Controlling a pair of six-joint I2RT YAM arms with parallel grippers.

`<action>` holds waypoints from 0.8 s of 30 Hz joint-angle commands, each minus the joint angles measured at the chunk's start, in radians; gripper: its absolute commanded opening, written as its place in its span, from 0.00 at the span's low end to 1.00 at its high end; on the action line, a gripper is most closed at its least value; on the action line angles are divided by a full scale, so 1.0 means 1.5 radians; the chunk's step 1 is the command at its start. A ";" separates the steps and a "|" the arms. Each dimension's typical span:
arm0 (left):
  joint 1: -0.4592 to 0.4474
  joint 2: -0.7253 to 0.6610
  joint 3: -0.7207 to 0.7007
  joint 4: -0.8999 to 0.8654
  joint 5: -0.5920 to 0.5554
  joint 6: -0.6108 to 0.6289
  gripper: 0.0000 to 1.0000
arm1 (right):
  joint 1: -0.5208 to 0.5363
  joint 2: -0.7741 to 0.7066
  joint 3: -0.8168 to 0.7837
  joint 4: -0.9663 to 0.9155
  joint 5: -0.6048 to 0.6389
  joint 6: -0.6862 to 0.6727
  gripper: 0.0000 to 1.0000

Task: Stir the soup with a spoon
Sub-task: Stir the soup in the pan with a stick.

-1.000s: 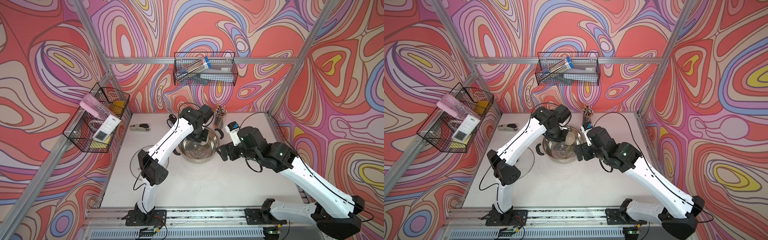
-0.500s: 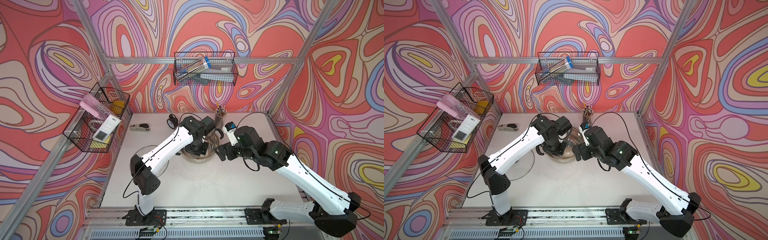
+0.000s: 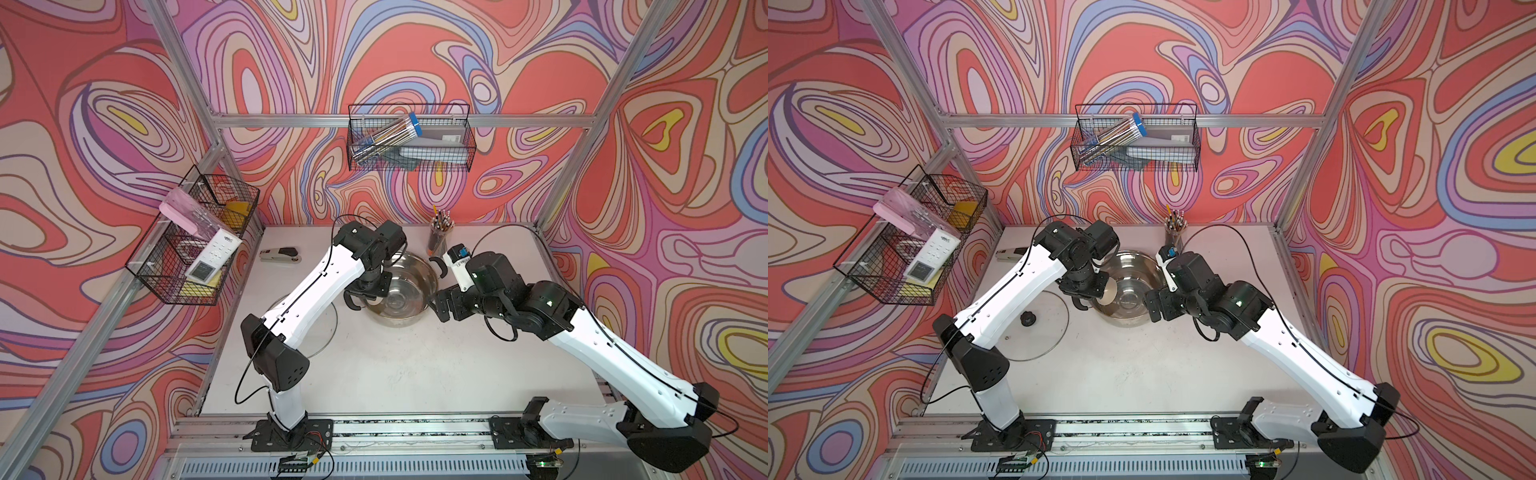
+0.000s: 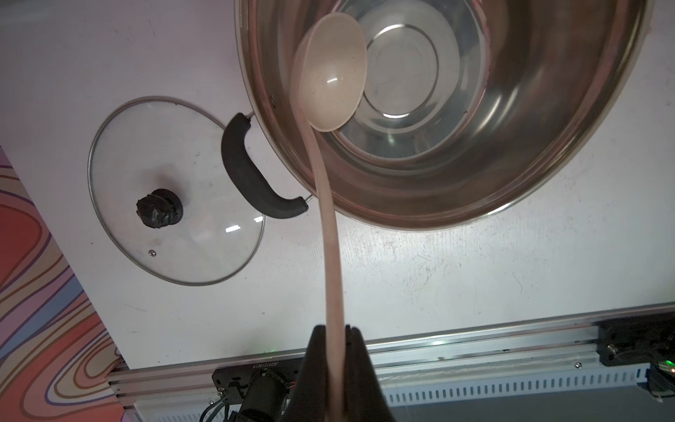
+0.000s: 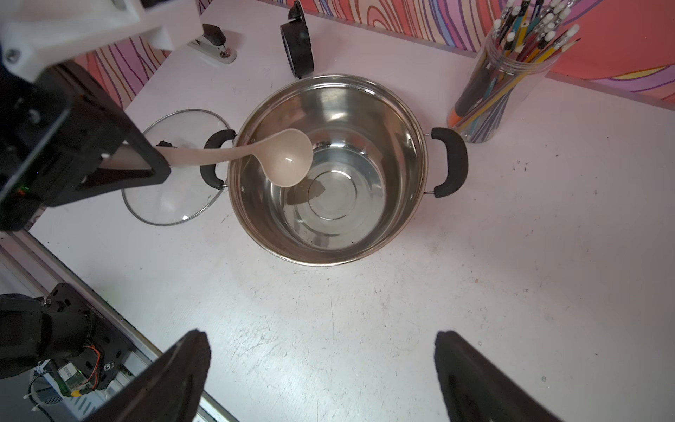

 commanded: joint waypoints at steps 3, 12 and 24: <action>0.007 0.068 0.100 0.008 -0.026 0.022 0.00 | 0.002 -0.026 0.011 -0.013 0.019 0.005 0.98; -0.008 0.139 0.179 0.052 0.070 0.016 0.00 | 0.002 -0.039 0.008 -0.026 0.035 0.009 0.98; -0.053 0.084 0.096 0.091 0.160 0.018 0.00 | 0.001 -0.019 0.013 -0.010 0.021 0.003 0.98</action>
